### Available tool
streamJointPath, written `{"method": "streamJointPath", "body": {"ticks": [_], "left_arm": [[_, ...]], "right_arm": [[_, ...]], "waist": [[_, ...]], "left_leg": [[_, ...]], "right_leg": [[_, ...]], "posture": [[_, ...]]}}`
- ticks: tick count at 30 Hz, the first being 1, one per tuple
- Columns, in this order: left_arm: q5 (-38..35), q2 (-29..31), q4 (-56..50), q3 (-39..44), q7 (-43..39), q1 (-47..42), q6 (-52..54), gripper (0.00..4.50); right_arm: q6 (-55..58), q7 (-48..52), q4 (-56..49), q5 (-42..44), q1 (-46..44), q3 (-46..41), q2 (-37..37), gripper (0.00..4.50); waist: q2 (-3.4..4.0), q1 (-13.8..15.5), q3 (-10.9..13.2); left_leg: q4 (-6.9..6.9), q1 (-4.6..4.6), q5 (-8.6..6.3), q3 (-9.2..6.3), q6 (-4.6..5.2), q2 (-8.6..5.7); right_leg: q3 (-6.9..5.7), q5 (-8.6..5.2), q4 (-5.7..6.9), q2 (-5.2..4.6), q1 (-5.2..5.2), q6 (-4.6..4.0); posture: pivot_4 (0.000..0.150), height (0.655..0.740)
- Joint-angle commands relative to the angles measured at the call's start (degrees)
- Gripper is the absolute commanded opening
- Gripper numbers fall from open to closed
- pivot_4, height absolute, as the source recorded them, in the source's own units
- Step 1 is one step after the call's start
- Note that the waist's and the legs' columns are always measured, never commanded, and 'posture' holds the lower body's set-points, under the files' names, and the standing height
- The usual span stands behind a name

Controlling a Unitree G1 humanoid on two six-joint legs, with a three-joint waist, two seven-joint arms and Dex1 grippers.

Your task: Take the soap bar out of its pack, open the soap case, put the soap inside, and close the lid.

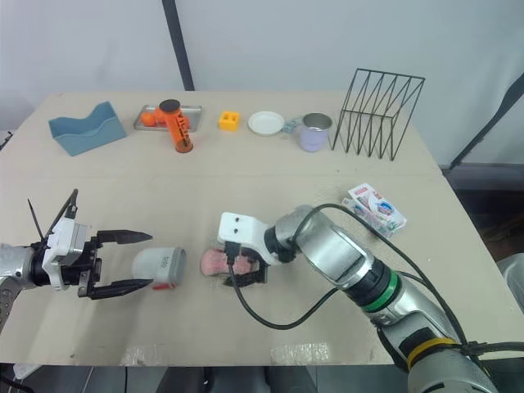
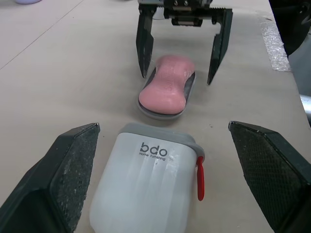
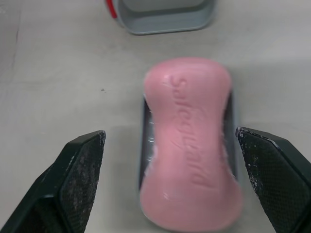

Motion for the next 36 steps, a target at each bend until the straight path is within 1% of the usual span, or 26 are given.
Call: {"method": "streamJointPath", "body": {"ticks": [1, 4, 7, 10, 13, 17, 19, 24, 27, 31, 36], "left_arm": [[0.5, 1.1, -0.5, 0.8, -0.9, 0.2, -1.1, 4.5], [1.5, 1.6, 0.7, 0.8, -1.9, -0.2, -2.3, 4.5], [2.3, 2.4, 2.4, 0.9, -3.2, -0.2, -3.6, 4.5], [2.9, 3.2, 4.5, 1.0, -4.3, -0.6, -4.9, 4.5], [3.9, 4.1, 6.6, 0.6, -6.0, -0.8, -6.3, 4.5], [4.9, 4.5, 9.0, -0.2, -7.4, -1.7, -8.1, 4.5], [5.8, 4.4, 10.3, -1.0, -8.3, -2.4, -9.5, 4.5], [6.7, 4.0, 12.0, -2.4, -9.6, -3.4, -11.1, 4.5], [7.2, 3.3, 12.7, -3.2, -9.0, -4.6, -11.7, 4.5], [6.5, 2.6, 11.5, -3.3, -8.2, -4.5, -11.2, 4.5], [6.2, 2.4, 11.2, -3.1, -8.4, -4.1, -11.0, 4.5]], "right_arm": [[-2.1, 1.1, -3.5, 1.9, -0.6, -3.8, -1.1, 4.45], [-7.6, 2.4, -2.2, 2.9, 2.0, -6.8, -2.9, 4.45], [-15.6, 3.3, 0.4, 3.7, 5.6, -10.8, -4.1, 4.45], [-25.0, 6.5, 3.3, 4.4, 9.4, -14.4, -6.5, 4.45], [-31.3, 11.0, 4.8, 7.4, 13.0, -18.3, -8.2, 4.45], [-35.2, 15.6, 5.0, 11.0, 17.4, -22.1, -10.4, 4.45], [-36.6, 17.4, 4.9, 13.3, 19.3, -24.0, -10.4, 4.45], [-41.5, 18.5, 7.1, 15.3, 22.5, -27.7, -9.4, 4.45], [-45.3, 19.5, 7.8, 17.1, 27.3, -31.5, -9.8, 4.45], [-48.3, 17.7, 5.6, 19.7, 34.8, -37.3, -9.4, 4.45], [-53.2, 19.5, 5.1, 21.6, 42.8, -42.9, -9.9, 4.45]], "waist": [[0.0, 0.0, 0.0], [-0.01, 0.0, 0.0], [-0.01, 0.0, 0.0], [-0.02, 0.0, 0.0], [-0.02, 0.0, 0.0], [-0.01, 0.0, 0.0], [-0.02, 0.1, 0.0], [-0.02, 0.0, 0.0], [-0.02, 0.2, 0.0], [-0.02, 0.2, 0.0], [-0.02, 0.0, 0.0]], "left_leg": [[0.0, 0.0, 0.0, 0.0, 0.0, 0.0], [0.0, 0.0, 0.0, 0.0, 0.0, 0.0], [0.0, 0.0, 0.0, 0.0, 0.0, -0.01], [0.0, -0.01, 0.0, 0.01, 0.0, -0.01], [0.0, 0.0, 0.0, 0.02, 0.0, 0.02], [0.0, 0.02, 0.0, 0.06, 0.0, 0.03], [0.0, 0.02, 0.0, 0.05, 0.0, 0.04], [0.02, 0.04, 0.0, 0.07, 0.0, 0.05], [0.01, 0.04, 0.0, 0.06, 0.0, 0.05], [0.02, 0.01, 0.0, -0.03, 0.0, -0.02], [0.05, 0.11, 0.0, 0.0, 0.0, 0.03]], "right_leg": [[0.0, 0.0, 0.0, 0.0, -0.01, 0.0], [0.0, 0.0, 0.0, 0.0, 0.0, 0.0], [-0.01, 0.0, -0.01, -0.01, 0.01, 0.0], [-0.02, 0.0, -0.02, -0.01, 0.01, 0.0], [-0.03, 0.01, -0.02, 0.02, 0.02, -0.01], [0.0, 0.02, -0.01, 0.02, 0.02, -0.03], [-0.03, 0.02, -0.01, 0.03, 0.04, -0.03], [0.0, 0.03, 0.0, 0.05, 0.06, -0.05], [-0.02, 0.02, -0.01, 0.06, 0.06, -0.04], [-0.07, -0.01, -0.02, 0.02, 0.14, 0.02], [-0.01, 0.01, 0.01, 0.08, 0.19, -0.01]], "posture": [[0.15, 0.74], [0.15, 0.74], [0.15, 0.74], [0.15, 0.74], [0.15, 0.74], [0.15, 0.74], [0.15, 0.74], [0.15, 0.74], [0.15, 0.74], [0.15, 0.74], [0.15, 0.74]]}}
